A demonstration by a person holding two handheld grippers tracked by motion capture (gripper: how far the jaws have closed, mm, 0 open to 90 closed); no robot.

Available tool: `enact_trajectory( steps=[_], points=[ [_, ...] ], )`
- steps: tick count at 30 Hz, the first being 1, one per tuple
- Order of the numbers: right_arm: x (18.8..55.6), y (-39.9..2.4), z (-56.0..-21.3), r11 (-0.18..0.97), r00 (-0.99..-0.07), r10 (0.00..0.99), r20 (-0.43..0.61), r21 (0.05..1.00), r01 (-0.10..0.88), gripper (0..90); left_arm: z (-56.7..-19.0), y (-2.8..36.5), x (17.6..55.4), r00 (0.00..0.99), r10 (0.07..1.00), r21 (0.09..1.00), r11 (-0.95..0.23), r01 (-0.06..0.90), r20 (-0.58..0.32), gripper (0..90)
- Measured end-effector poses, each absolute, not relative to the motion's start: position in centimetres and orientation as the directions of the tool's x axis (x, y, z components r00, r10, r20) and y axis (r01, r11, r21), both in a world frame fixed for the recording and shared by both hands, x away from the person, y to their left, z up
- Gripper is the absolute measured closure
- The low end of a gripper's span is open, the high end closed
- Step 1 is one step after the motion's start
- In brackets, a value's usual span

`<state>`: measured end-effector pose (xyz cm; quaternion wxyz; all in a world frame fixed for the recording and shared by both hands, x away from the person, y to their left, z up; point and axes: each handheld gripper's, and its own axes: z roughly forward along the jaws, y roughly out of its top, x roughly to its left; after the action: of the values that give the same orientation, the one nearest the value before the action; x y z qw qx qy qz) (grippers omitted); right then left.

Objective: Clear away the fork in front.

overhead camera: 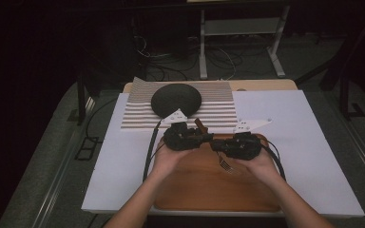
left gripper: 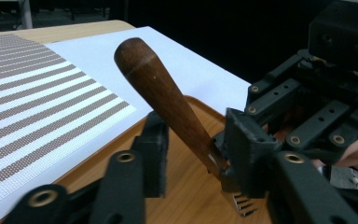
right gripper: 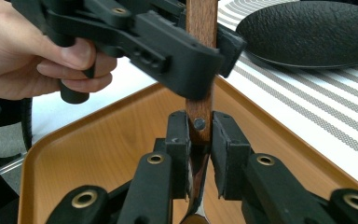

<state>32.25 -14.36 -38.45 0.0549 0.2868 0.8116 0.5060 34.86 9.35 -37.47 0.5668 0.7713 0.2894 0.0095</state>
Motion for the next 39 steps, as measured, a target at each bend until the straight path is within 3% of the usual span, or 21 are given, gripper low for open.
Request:
enact_trajectory(
  steps=[7, 14, 16, 25, 39],
  points=[
    [32.1, -14.0, -38.3, 0.329, -0.831, 0.523, 0.190, 0.855, 0.402, 77.0, -37.1, 9.5, 34.6, 0.844, 0.419, 0.886, -0.165, 0.434, -0.336, 73.9],
    [31.8, -13.8, -38.0, 0.338, -0.842, 0.513, 0.167, 0.862, 0.377, 74.5, -36.6, 9.6, 34.4, 0.866, 0.388, 0.898, -0.173, 0.404, -0.315, 77.3],
    [31.8, -13.9, -38.0, 0.340, -0.841, 0.518, 0.156, 0.865, 0.370, 64.8, -36.4, 9.8, 34.4, 0.873, 0.393, 0.904, -0.190, 0.384, -0.288, 77.9],
    [32.0, -15.4, -38.6, 0.354, -0.807, 0.578, 0.123, 0.853, 0.383, 36.8, -36.3, 11.8, 35.0, 0.873, 0.392, 0.899, -0.202, 0.388, -0.289, 81.1],
    [31.0, -22.0, -41.2, 0.313, -0.732, 0.670, 0.124, 0.847, 0.430, 19.4, -35.4, 16.4, 34.9, 0.882, 0.376, 0.900, -0.211, 0.381, -0.285, 80.6]
  ],
)
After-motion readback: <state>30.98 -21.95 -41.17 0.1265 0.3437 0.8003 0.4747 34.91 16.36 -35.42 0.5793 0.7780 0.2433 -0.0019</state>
